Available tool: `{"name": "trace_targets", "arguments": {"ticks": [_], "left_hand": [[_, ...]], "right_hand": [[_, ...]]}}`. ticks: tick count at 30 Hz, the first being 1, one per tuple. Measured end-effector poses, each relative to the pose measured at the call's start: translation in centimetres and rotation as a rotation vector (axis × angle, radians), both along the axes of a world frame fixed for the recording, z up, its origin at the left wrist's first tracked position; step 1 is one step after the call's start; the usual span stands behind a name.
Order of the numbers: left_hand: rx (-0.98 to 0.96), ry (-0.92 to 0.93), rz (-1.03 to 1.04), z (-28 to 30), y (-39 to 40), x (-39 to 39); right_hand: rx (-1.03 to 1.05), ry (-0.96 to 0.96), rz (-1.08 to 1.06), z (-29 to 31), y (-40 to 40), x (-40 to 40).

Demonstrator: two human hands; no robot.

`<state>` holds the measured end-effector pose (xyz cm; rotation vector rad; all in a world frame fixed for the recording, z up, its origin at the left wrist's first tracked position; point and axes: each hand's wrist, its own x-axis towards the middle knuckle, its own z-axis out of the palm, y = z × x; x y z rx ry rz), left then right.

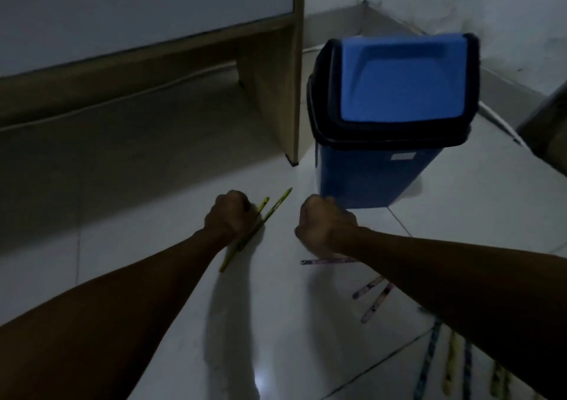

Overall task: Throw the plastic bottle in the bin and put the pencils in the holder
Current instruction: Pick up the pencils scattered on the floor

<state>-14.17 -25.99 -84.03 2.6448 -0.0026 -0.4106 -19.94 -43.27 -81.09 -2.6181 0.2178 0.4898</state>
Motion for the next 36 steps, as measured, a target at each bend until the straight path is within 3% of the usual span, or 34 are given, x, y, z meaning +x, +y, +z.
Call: {"name": "trace_targets", "arguments": {"ticks": [6,9,19,24,28,32,36], "left_hand": [[0.111,-0.002,0.023,-2.2,-0.9,0.3],[0.120,0.021,0.021,-2.8,-0.8,0.5],[-0.013,0.001,0.078,-1.1,1.1,0.6],[-0.386,-0.055,0.252,-0.4,0.7,-0.1],[-0.506,-0.083,0.330,-0.2,-1.4,-1.3],[-0.441,-0.003,0.179,-0.4,-4.1,-3.6],[-0.272,0.057,-0.108,-0.5,-8.1,-5.6]], "right_hand": [[0.258,0.024,-0.449,-3.1,1.9,4.1],[0.309,0.009,-0.551,-4.6,2.6,6.3],[0.274,-0.026,-0.465,-6.4,3.6,7.7],[0.586,0.157,-0.530,-4.6,3.1,6.3],[0.677,0.249,-0.476,-2.7,0.9,3.1],[0.645,0.240,-0.434,-1.0,-3.7,-0.3],[0.517,0.247,-0.414,0.5,-9.2,-3.8]]}}
